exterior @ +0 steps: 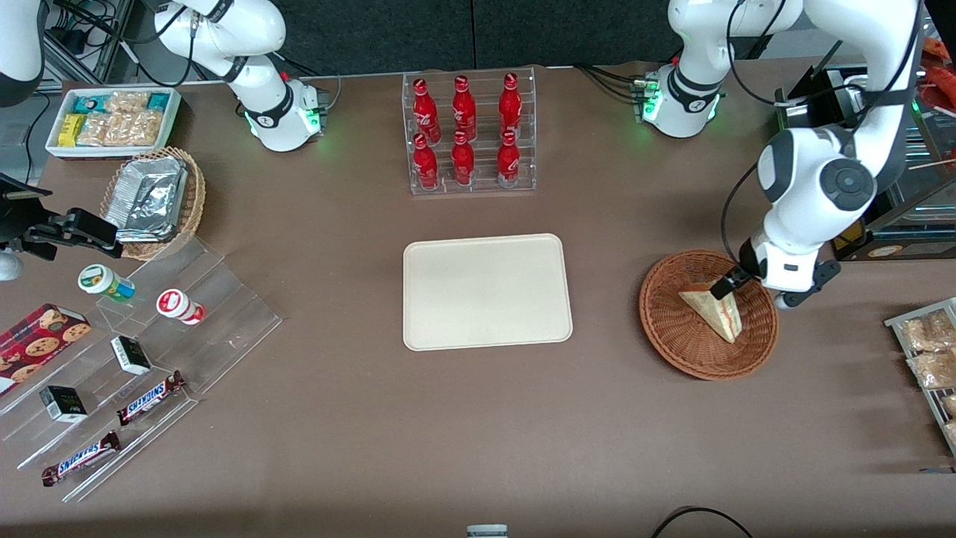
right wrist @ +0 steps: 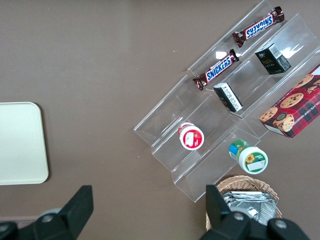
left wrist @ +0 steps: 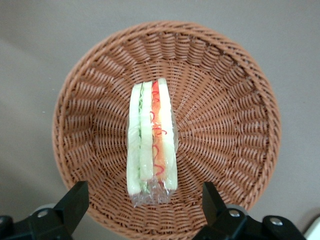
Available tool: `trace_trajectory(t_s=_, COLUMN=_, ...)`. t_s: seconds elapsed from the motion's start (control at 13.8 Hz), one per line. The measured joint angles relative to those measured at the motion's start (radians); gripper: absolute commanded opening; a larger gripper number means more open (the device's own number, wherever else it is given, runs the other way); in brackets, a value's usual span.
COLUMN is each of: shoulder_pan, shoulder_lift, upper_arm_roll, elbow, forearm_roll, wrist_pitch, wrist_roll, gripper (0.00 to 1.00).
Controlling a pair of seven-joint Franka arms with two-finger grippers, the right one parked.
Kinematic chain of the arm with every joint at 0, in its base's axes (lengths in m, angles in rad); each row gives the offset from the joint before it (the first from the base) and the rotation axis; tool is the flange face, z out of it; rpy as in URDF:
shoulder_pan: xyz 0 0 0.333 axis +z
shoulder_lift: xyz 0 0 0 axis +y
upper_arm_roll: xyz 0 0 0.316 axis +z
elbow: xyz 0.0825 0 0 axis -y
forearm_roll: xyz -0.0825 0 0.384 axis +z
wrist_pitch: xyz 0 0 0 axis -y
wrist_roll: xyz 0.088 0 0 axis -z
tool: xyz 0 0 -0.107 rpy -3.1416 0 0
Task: Place sandwich from basket to tray
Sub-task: 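Lower the left gripper and close it on the wrapped sandwich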
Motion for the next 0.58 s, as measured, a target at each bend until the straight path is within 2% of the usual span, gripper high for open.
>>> trace_trajectory(t_s=0.44, shoulder_pan=-0.001, shoulder_lift=0.066, upper_arm_roll=0.000, elbow=-0.012, forearm_roll=0.000, wrist_pitch=0.090, wrist_roll=0.001, gripper=1.00)
trace_trajectory(t_s=0.51, shoulder_pan=-0.001, shoulder_lift=0.079, upper_arm_roll=0.000, elbow=-0.013, forearm_roll=0.000, wrist_pitch=0.106, wrist_roll=0.001, gripper=0.97)
trace_trajectory(t_s=0.58, shoulder_pan=0.000, shoulder_lift=0.094, upper_arm_roll=0.000, elbow=-0.013, forearm_roll=0.000, wrist_pitch=0.117, wrist_roll=0.001, gripper=0.91)
